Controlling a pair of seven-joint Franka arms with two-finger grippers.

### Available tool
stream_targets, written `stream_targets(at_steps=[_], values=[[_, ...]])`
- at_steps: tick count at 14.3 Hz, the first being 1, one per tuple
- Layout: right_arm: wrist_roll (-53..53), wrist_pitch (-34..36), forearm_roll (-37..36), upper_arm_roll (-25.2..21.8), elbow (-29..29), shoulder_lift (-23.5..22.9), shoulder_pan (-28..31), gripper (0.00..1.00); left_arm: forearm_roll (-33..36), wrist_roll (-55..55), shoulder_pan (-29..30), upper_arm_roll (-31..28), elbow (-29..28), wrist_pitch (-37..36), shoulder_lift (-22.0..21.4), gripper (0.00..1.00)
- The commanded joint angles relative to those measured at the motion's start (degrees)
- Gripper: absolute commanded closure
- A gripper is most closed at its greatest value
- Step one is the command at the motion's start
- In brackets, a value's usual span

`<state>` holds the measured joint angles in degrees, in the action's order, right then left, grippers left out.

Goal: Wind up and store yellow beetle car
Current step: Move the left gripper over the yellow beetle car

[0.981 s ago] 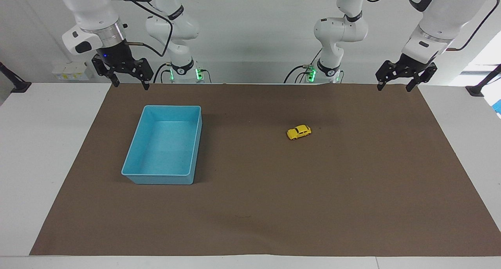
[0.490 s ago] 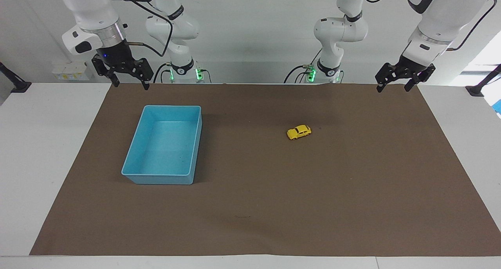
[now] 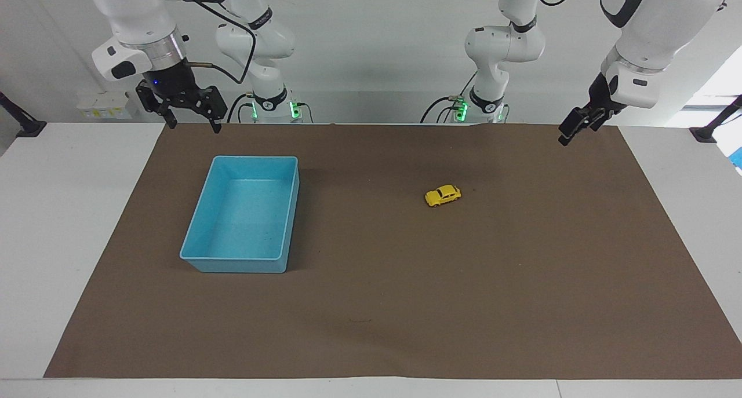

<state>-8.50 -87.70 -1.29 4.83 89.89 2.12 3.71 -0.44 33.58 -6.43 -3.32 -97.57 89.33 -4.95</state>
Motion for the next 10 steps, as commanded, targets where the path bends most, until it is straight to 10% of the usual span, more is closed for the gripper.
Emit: stream_targets(at_steps=[1, 10], values=[[0.8, -0.1, 0.9, -0.5, -0.2, -0.2, -0.1, 0.0, -1.5, 14.9, 0.5, 0.2, -2.9, 1.7, -0.7, 0.0], [0.8, -0.1, 0.9, -0.5, -0.2, -0.2, -0.1, 0.0, -3.3, 55.8, -0.2, 0.2, -9.7, 11.2, -0.8, 0.0]])
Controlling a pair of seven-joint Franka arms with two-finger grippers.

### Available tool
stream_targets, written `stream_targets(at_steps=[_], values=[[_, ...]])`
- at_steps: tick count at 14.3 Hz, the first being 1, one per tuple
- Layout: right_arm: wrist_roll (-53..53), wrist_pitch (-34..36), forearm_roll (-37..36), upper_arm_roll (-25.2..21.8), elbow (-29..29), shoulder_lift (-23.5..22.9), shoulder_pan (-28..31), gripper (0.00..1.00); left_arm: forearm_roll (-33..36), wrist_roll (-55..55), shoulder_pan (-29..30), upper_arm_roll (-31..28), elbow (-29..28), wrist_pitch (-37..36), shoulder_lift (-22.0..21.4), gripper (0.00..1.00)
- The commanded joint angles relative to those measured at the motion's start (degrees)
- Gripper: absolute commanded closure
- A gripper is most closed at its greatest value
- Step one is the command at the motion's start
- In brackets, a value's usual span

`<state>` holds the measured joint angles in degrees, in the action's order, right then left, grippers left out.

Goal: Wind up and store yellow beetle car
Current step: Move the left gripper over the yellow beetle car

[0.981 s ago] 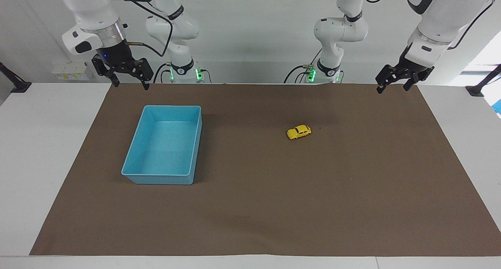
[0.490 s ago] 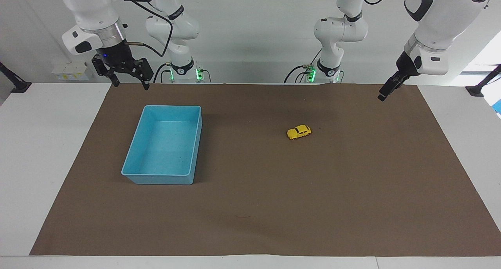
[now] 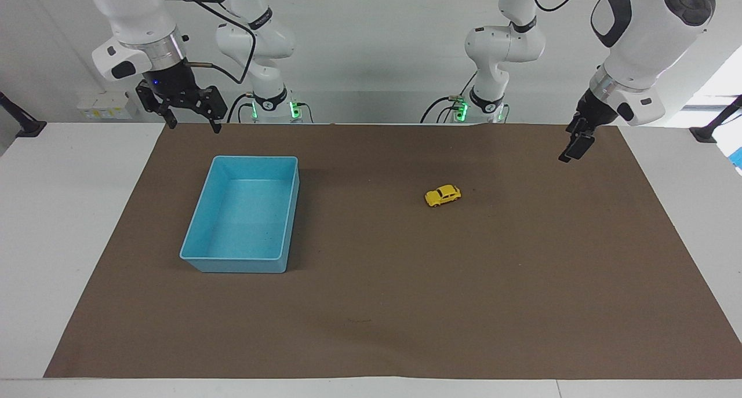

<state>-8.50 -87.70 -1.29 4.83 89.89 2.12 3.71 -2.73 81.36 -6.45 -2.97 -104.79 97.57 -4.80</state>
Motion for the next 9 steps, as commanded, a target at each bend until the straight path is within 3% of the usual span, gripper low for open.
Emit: stream_targets(at_steps=[1, 6, 9], values=[[0.8, -0.1, 0.9, -0.5, -0.2, -0.2, -0.1, 0.0, -1.2, 11.5, -0.2, -0.1, -3.7, 4.2, -0.9, 0.0], [0.8, -0.1, 0.9, -0.5, -0.2, -0.2, -0.1, 0.0, -6.5, 23.5, -2.6, -0.1, -8.8, 9.9, -1.5, 0.0], [0.8, -0.1, 0.9, -0.5, -0.2, -0.2, -0.1, 0.0, -8.2, 31.2, -5.5, -0.1, -14.0, 16.9, -1.4, 0.0]])
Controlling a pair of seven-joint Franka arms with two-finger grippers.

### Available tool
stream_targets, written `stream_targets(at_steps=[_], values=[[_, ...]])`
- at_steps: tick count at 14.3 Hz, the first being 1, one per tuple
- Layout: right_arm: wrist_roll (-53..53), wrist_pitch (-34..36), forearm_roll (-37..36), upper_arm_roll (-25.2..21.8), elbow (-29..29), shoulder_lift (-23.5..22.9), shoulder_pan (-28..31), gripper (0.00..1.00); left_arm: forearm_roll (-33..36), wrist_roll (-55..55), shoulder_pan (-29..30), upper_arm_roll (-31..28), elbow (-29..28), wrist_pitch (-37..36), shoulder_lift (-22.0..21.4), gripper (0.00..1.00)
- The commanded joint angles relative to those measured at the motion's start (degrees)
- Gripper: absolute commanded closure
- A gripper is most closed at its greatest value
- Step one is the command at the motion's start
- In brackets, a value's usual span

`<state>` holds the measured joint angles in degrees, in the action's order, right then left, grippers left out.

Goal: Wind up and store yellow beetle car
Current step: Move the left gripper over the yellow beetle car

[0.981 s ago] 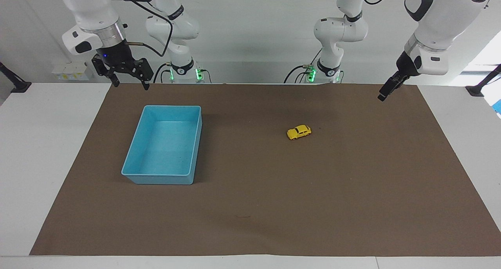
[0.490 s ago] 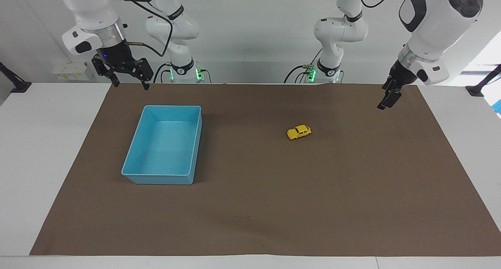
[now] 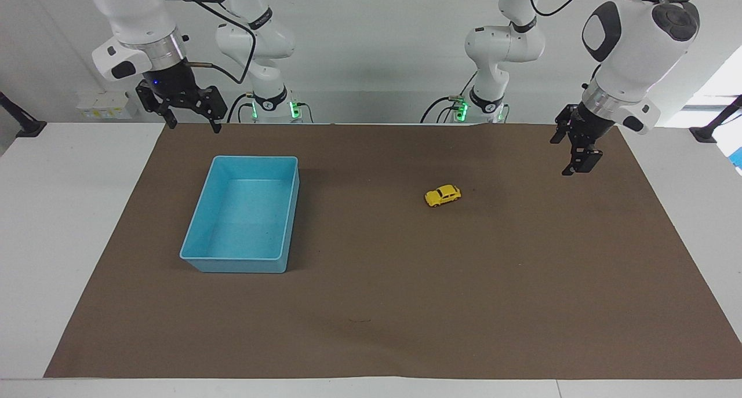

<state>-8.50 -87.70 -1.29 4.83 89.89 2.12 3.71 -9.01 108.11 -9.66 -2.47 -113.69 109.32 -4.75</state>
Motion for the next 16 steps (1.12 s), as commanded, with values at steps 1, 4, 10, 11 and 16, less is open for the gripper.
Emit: stream_targets(at_steps=[1, 4, 10, 11, 16], values=[[0.8, -0.1, 0.9, -0.5, -0.3, -0.2, -0.1, 0.0, -3.8, 5.9, -2.5, -0.6, -7.3, 7.6, -1.5, 0.0], [0.8, -0.1, 0.9, -0.5, -0.2, -0.2, -0.1, 0.0, -5.1, 12.0, -6.1, -0.6, -11.7, 13.1, -0.8, 0.0], [0.8, -0.1, 0.9, -0.5, -0.3, -0.2, -0.1, 0.0, -5.1, 23.6, -17.7, -0.6, -20.6, 29.2, 2.6, 0.0], [0.8, -0.1, 0.9, -0.5, -0.2, -0.2, -0.1, 0.0, -5.1, 24.6, -19.6, -0.6, -22.0, 32.1, 3.3, 0.0], [0.8, -0.1, 0.9, -0.5, -0.2, -0.2, -0.1, 0.0, -5.1, 25.8, -22.5, -0.7, -26.9, 39.6, 4.7, 0.0]])
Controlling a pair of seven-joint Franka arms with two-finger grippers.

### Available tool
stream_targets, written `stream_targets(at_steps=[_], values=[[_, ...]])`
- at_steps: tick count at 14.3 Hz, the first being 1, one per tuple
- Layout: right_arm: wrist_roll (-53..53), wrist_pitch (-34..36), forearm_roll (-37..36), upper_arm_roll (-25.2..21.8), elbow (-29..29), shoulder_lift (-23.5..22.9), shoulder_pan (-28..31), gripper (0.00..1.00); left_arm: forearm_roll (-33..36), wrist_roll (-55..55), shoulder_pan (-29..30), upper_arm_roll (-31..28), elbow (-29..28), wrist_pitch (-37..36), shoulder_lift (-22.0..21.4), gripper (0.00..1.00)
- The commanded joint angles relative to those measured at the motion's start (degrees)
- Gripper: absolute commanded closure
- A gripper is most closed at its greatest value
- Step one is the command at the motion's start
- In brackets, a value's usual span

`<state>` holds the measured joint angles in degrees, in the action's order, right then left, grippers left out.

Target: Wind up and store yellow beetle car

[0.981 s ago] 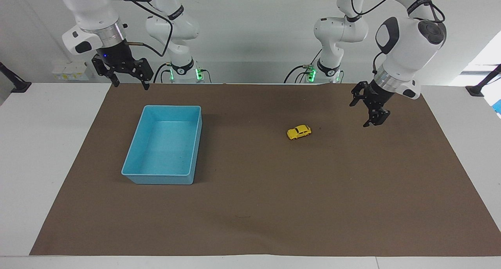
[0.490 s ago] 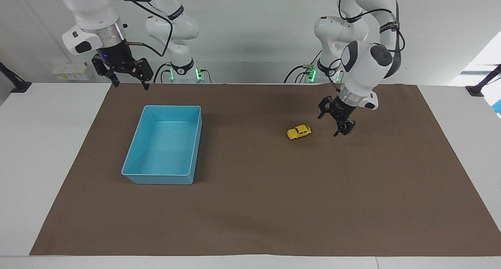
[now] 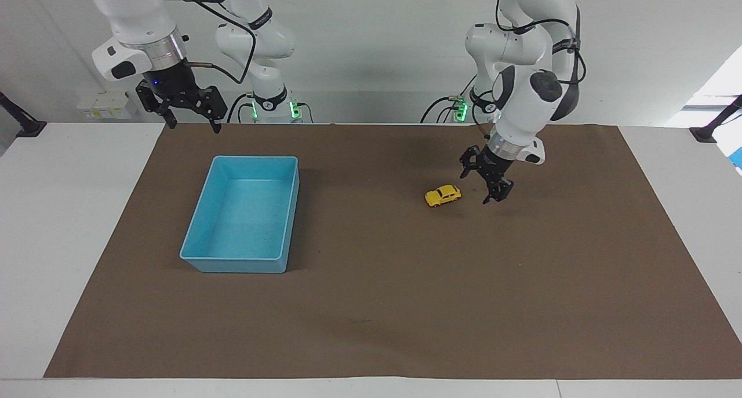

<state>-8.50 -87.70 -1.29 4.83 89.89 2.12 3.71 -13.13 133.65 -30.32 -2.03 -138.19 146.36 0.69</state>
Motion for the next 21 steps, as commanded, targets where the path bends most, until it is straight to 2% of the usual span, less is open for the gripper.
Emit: stream_targets(at_steps=[1, 3, 4, 5, 6, 7, 8, 9, 13, 21], values=[[0.8, -0.1, 0.9, -0.5, -0.2, -0.2, -0.1, 0.0, -1.0, 0.3, -1.8, -1.1, -2.6, 3.4, -0.7, 0.0], [0.8, -0.1, 0.9, -0.5, -0.2, -0.2, -0.1, 0.0, -1.0, 0.3, -1.8, -1.1, -2.6, 3.2, -0.7, 0.0], [0.8, -0.1, 0.9, -0.5, -0.3, -0.2, -0.1, 0.0, -1.0, 0.3, -1.8, -1.1, -2.6, 3.0, -0.7, 0.1], [0.8, -0.1, 0.9, -0.5, -0.2, -0.2, -0.1, 0.0, -0.9, 0.2, -1.8, -1.1, -2.7, 2.9, -0.7, 0.42], [0.8, -0.1, 0.9, -0.5, -0.2, -0.2, -0.1, 0.0, -0.9, -0.7, -1.8, -1.1, -2.7, 2.9, -0.7, 0.67], [0.8, -0.1, 0.9, -0.5, -0.2, -0.2, -0.1, 0.0, -0.8, -1.1, -1.8, -1.1, -2.7, 2.9, -0.7, 0.84], [0.8, -0.1, 0.9, -0.5, -0.2, -0.2, -0.1, 0.0, -0.8, -2.8, -1.8, -1.1, -2.7, 2.8, -0.7, 0.96], [0.8, -0.1, 0.9, -0.5, -0.2, -0.2, -0.1, 0.0, -0.8, -4.3, -1.8, -1.1, -2.8, 2.7, -0.8, 1.0], [0.8, -0.1, 0.9, -0.5, -0.2, -0.2, -0.1, 0.0, -0.8, -6.9, -0.8, -1.3, -4.0, 2.7, -1.2, 1.0], [0.8, -0.1, 0.9, -0.5, -0.2, -0.2, -0.1, 0.0, -0.8, -14.9, 6.9, -1.4, -5.4, 1.8, -1.3, 1.0]])
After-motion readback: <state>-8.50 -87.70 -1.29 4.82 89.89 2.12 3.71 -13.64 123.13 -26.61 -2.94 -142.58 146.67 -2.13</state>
